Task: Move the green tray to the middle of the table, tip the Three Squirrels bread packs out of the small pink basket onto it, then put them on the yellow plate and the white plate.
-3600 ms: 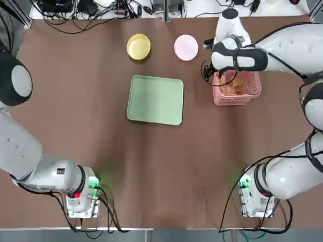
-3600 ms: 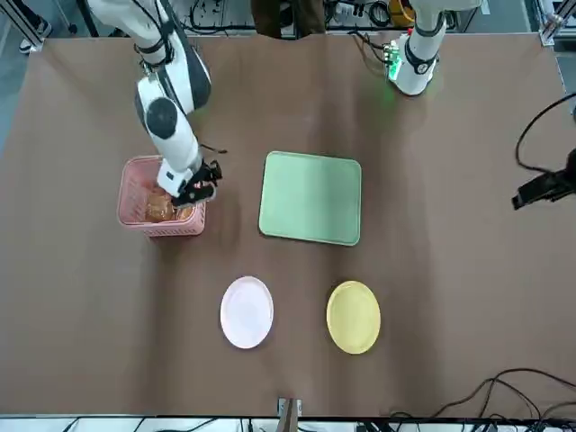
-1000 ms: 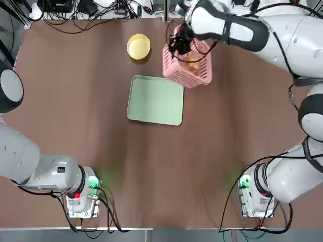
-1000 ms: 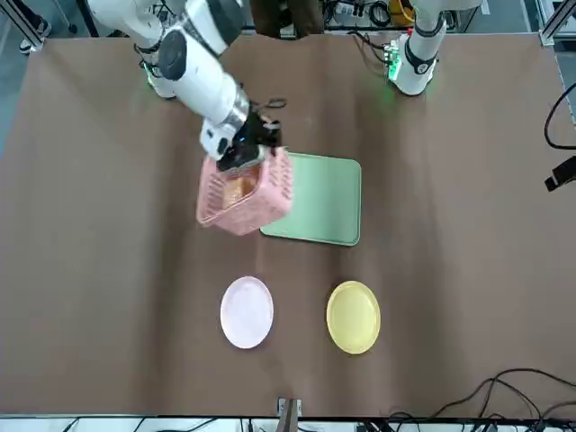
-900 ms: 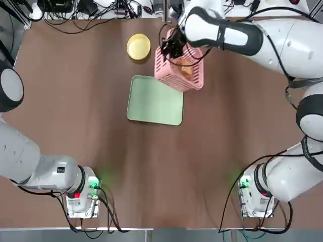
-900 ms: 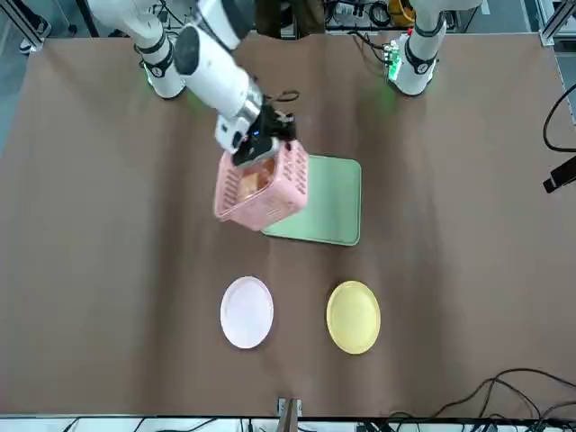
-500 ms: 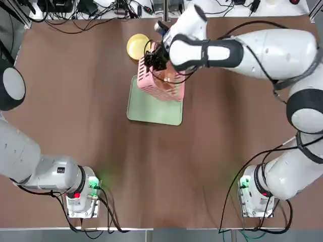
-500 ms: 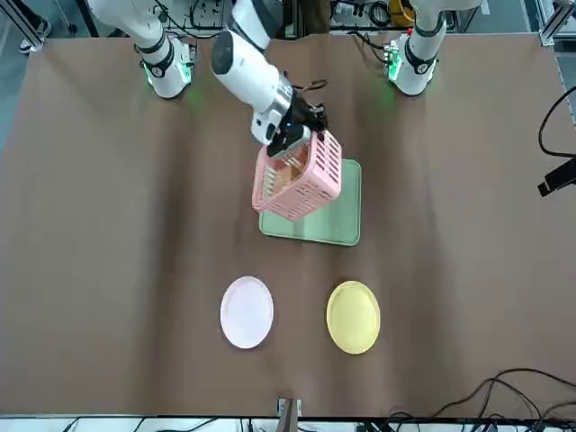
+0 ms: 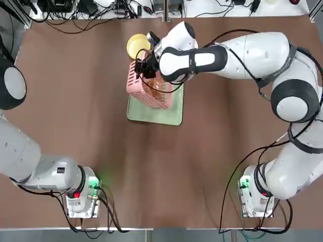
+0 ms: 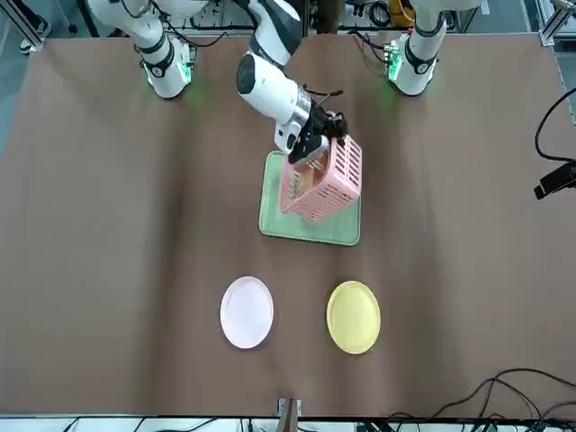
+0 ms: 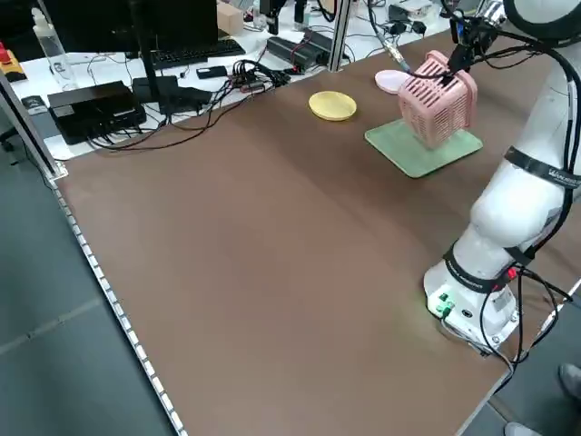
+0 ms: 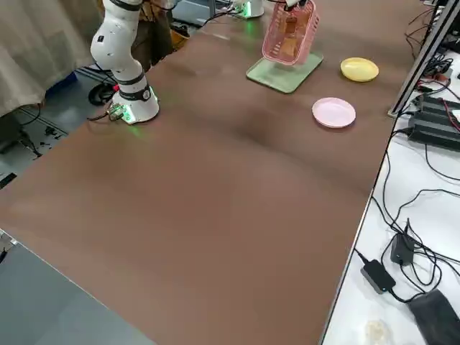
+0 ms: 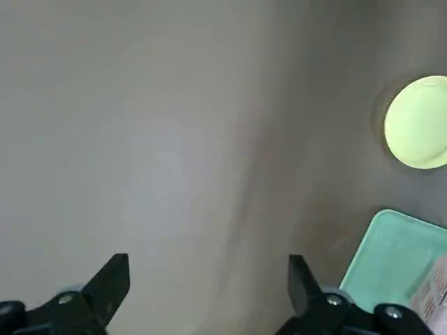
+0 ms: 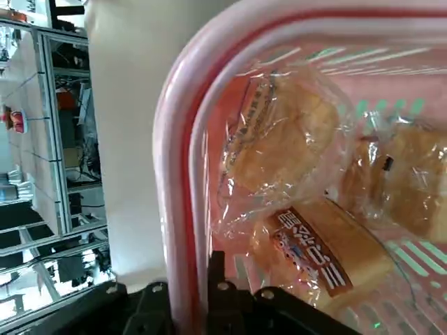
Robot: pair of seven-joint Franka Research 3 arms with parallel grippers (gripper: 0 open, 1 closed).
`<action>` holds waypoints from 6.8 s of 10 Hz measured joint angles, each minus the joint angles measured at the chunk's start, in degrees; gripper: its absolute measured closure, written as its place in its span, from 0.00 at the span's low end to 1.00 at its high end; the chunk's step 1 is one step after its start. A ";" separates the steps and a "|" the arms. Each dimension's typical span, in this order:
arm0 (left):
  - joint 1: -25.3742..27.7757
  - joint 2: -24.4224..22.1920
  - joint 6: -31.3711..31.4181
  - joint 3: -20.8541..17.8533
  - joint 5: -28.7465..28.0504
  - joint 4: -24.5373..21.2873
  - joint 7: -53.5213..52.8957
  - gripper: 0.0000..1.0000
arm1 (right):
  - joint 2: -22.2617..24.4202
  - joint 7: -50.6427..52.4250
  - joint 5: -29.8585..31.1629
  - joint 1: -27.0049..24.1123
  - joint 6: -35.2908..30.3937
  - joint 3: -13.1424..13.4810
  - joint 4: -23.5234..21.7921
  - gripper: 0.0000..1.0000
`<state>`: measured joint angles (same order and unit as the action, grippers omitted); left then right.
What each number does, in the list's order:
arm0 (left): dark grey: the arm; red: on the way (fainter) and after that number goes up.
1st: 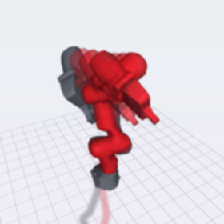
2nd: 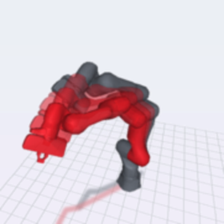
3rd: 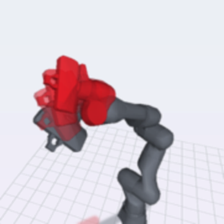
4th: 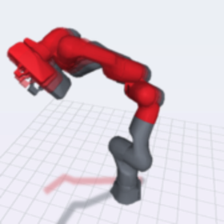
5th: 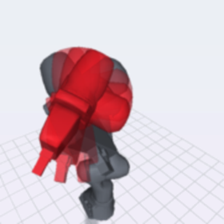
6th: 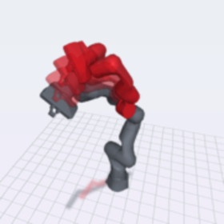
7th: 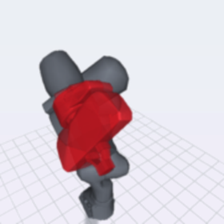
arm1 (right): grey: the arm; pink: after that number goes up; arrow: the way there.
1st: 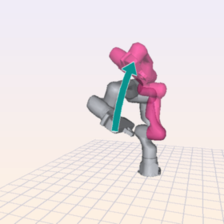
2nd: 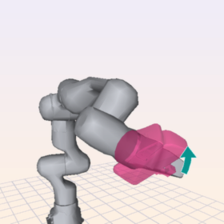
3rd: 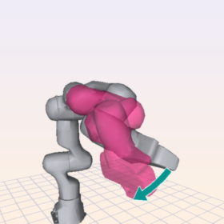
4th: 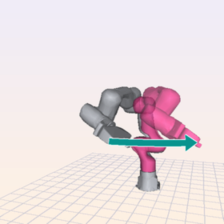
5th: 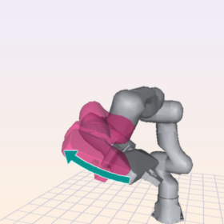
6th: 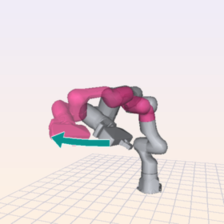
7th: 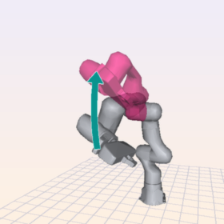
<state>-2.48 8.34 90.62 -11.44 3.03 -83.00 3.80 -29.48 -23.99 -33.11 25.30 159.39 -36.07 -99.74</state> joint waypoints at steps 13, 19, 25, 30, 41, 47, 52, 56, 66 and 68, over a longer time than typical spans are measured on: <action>-0.15 1.21 -0.01 0.06 0.00 0.00 -0.02 0.00 | 2.46 57.22 -61.33 -2.32 -10.64 1.38 -0.77 0.93; -0.49 1.32 -0.04 0.37 0.00 0.00 -0.02 0.00 | -4.15 88.94 -84.57 -1.89 -16.63 1.39 -2.26 0.93; -0.52 1.36 -0.12 1.39 0.00 0.00 -0.02 0.00 | -7.38 98.14 -89.47 -1.91 -26.33 2.45 -2.16 0.93; -0.37 1.36 -0.18 1.64 0.00 0.00 -0.02 0.00 | -9.96 102.10 -89.53 -2.02 -34.66 4.51 -2.66 0.93; -0.34 1.50 -1.81 1.65 0.00 0.00 -0.02 0.00 | -10.01 104.70 -90.21 -3.12 -47.76 7.72 -8.45 0.93; -0.42 1.49 -1.81 1.64 0.00 0.43 -0.02 0.00 | -11.11 106.74 -90.25 -3.90 -58.90 11.94 -11.27 0.93; 0.60 1.49 -1.49 1.47 0.00 1.19 -0.05 0.00 | -11.36 106.90 -90.34 -4.21 -61.46 12.70 -9.46 0.93; -0.71 1.49 -0.95 6.87 -0.02 1.36 0.93 0.00 | -11.43 106.88 -91.89 -4.13 -61.74 12.61 -7.72 0.93; -2.02 2.29 -1.28 13.50 -8.24 -0.18 -0.01 0.00 | -16.96 105.49 -96.85 0.76 -54.71 12.21 2.79 0.93; -3.91 3.02 -1.29 13.82 -8.24 -0.23 -0.01 0.00 | -17.59 105.49 -97.58 2.09 -53.89 12.21 4.67 0.93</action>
<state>-6.39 11.36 89.32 2.38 -5.21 -83.22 3.79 -47.08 81.49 -130.70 27.39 105.50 -23.87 -95.07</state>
